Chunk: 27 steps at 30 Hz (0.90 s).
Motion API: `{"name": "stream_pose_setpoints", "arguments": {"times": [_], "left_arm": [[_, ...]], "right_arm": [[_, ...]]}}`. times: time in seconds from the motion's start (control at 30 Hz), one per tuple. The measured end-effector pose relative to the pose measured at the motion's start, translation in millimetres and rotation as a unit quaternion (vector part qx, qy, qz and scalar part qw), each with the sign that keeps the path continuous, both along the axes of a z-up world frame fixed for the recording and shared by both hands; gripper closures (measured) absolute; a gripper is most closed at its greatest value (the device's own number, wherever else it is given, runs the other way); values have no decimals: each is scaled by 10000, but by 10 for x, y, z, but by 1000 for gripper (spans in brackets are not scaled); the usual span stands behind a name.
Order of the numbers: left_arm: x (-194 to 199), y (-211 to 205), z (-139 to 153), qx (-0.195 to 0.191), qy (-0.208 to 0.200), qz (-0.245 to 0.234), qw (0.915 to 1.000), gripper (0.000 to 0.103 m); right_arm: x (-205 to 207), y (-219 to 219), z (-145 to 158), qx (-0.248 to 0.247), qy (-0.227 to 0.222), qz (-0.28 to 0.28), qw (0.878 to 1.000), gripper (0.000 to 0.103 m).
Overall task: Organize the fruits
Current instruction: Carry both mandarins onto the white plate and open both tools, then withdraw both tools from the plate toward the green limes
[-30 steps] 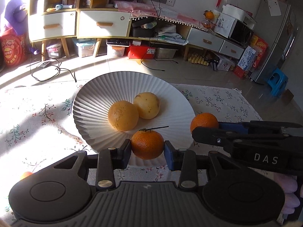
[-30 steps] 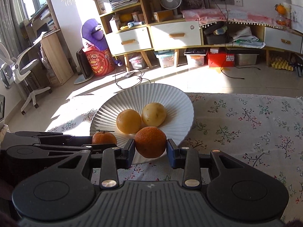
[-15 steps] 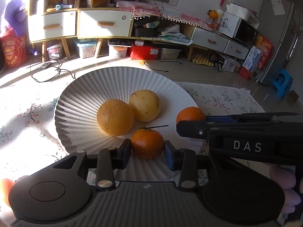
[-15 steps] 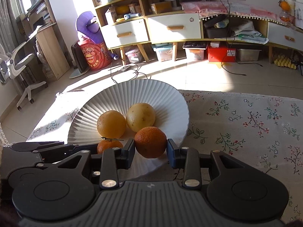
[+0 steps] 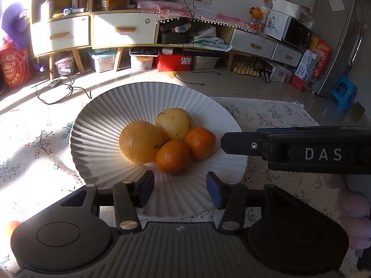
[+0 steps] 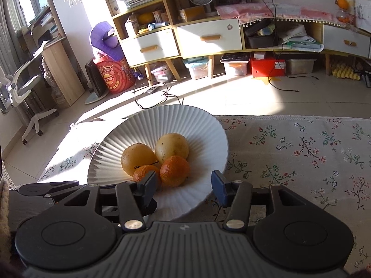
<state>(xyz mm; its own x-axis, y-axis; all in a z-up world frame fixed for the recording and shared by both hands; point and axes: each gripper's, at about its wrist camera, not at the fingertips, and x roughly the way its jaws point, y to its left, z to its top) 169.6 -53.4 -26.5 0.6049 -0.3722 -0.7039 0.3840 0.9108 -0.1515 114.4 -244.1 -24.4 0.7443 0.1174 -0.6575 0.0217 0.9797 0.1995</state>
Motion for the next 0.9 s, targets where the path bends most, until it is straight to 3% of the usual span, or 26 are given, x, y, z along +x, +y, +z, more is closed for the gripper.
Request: {"name": "stream_pose_setpoints", "arguments": {"times": [0.4,0.9], "left_arm": [[-281,198,198,227,-130,-97,9996,29],[-661,641,287,414,-38,54,9991,11]], "right_arm": [[-210,42,171,-172,-27,-168,9997,32],[-518,271,201,-334,67,-101,9994,15]]}}
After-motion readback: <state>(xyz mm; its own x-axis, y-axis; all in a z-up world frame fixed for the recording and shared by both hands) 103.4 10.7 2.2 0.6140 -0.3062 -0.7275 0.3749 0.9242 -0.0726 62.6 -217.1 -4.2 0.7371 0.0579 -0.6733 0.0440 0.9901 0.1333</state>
